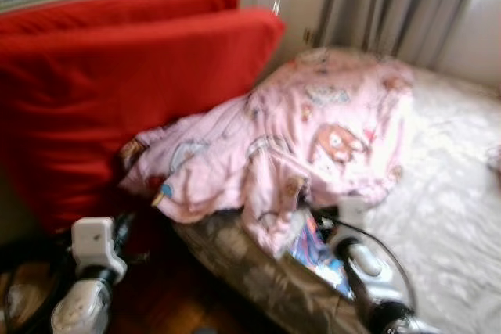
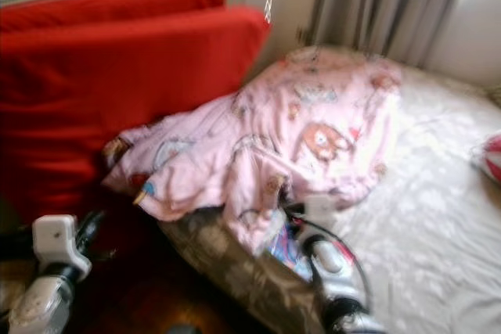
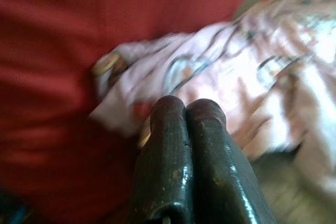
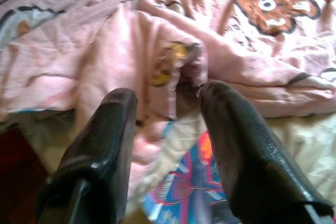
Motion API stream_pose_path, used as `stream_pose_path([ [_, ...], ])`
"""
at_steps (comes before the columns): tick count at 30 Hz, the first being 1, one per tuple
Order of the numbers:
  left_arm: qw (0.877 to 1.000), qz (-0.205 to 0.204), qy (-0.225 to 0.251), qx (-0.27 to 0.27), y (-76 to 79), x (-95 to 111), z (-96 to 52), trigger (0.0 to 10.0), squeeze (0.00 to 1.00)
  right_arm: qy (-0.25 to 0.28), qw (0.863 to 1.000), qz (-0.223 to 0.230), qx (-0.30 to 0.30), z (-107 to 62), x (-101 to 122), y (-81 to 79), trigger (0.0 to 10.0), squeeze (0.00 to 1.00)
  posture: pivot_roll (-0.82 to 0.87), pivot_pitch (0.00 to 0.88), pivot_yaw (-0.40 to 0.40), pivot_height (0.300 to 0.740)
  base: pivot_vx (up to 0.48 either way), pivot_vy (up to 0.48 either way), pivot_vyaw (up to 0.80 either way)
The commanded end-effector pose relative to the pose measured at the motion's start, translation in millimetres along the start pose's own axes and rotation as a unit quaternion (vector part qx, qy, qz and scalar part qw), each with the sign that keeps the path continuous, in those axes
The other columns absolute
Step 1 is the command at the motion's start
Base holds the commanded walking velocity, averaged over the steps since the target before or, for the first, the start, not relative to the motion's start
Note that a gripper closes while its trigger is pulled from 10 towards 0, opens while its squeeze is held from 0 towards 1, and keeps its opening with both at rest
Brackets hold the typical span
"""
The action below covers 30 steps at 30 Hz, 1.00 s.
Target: Clean up the room
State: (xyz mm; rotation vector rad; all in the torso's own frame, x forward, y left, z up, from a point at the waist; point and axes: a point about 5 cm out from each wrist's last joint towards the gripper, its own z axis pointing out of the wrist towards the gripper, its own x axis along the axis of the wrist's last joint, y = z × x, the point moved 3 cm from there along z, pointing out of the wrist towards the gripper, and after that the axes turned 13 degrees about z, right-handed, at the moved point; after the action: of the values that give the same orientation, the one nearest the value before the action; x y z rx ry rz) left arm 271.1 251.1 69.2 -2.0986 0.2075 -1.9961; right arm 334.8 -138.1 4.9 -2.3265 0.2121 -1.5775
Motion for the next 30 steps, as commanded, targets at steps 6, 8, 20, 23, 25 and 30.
stream_pose_path([
  [6,1.0,-0.011,0.015,-0.019,11.3,13.2,1.6,10.0,0.0,-0.02,0.998,0.021,-0.053,-6.0,-6.4,24.6,10.0,0.0,0.19,0.0,0.015,0.647,0.176,0.0,0.0],
  [8,0.999,-0.016,0.022,-0.023,11.3,18.7,0.5,10.0,0.0,-0.029,0.996,0.033,-0.073,-6.1,-8.1,28.7,10.0,0.0,0.2,0.0,0.016,0.647,0.0,0.0,0.0],
  [20,0.999,-0.017,0.021,-0.031,1.5,34.5,-10.1,10.0,0.0,-0.095,0.983,0.033,-0.153,-17.7,-32.5,49.8,10.0,1.0,0.25,0.085,0.024,0.647,0.0,0.0,0.0],
  [23,0.999,-0.02,0.012,-0.03,0.2,33.4,-15.0,10.0,0.0,-0.112,0.975,0.034,-0.191,-25.2,-40.5,61.2,10.0,1.0,0.25,0.123,0.022,0.647,0.0,0.0,0.0],
  [25,0.999,-0.024,0.008,-0.026,-0.1,32.0,-16.1,10.0,0.0,-0.123,0.971,0.027,-0.204,-30.2,-45.7,67.3,10.0,1.0,0.26,0.139,0.018,0.647,0.0,0.0,0.0],
  [30,0.999,-0.027,0.008,-0.024,-1.0,35.0,-12.3,10.0,0.0,-0.121,0.967,0.029,-0.222,-34.1,-45.4,75.3,10.0,1.0,0.27,0.165,0.02,0.647,0.0,0.0,0.0],
])
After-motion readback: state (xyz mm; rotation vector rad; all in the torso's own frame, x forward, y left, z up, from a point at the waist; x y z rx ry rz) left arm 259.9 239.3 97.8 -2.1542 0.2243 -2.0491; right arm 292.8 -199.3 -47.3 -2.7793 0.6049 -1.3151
